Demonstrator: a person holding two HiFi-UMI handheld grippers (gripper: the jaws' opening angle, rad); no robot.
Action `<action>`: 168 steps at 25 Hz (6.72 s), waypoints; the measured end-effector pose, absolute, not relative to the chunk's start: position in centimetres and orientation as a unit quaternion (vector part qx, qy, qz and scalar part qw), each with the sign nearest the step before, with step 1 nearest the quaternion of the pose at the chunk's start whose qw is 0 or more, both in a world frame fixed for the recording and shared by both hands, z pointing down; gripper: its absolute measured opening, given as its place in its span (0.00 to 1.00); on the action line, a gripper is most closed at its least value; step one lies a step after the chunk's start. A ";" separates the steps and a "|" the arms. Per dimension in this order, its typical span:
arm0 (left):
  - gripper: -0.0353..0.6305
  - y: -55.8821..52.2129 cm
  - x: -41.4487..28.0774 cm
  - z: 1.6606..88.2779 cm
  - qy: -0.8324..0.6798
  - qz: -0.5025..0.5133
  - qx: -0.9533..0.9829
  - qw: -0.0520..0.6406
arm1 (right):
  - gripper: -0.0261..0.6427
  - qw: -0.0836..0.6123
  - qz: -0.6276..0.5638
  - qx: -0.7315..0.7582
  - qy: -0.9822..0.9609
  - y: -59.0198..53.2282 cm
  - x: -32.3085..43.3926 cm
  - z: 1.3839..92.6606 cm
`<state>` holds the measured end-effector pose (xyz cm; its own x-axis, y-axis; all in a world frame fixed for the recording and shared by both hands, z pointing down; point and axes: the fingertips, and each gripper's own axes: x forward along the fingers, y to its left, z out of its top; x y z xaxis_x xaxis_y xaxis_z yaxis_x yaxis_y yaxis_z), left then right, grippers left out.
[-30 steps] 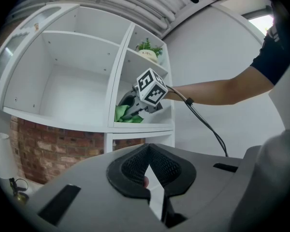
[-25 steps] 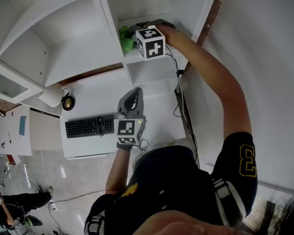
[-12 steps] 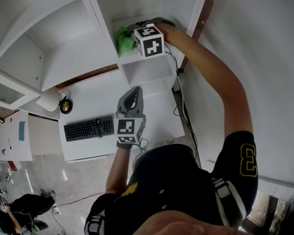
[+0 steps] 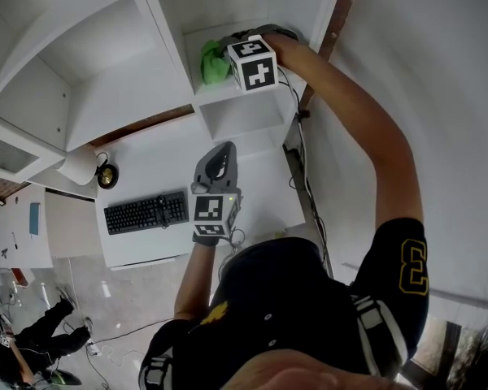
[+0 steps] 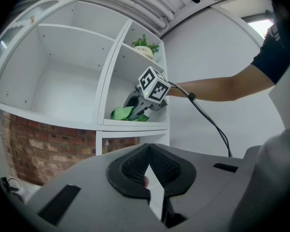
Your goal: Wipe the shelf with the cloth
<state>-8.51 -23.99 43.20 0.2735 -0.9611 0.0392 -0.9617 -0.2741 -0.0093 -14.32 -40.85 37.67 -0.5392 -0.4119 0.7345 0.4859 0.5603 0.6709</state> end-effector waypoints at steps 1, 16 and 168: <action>0.08 -24.0 -8.4 43.1 -0.601 0.018 0.799 0.007 | 0.17 0.483 -0.468 -0.023 -0.740 -41.0 -14.1 37.7; 0.08 -24.2 -7.6 43.8 -0.594 0.020 0.804 0.013 | 0.17 0.574 -0.447 0.019 -0.686 -43.5 -9.8 37.9; 0.08 -9.7 -21.1 48.4 -0.664 0.042 0.746 -0.008 | 0.17 0.025 -0.034 0.418 -0.907 -14.0 -3.6 47.3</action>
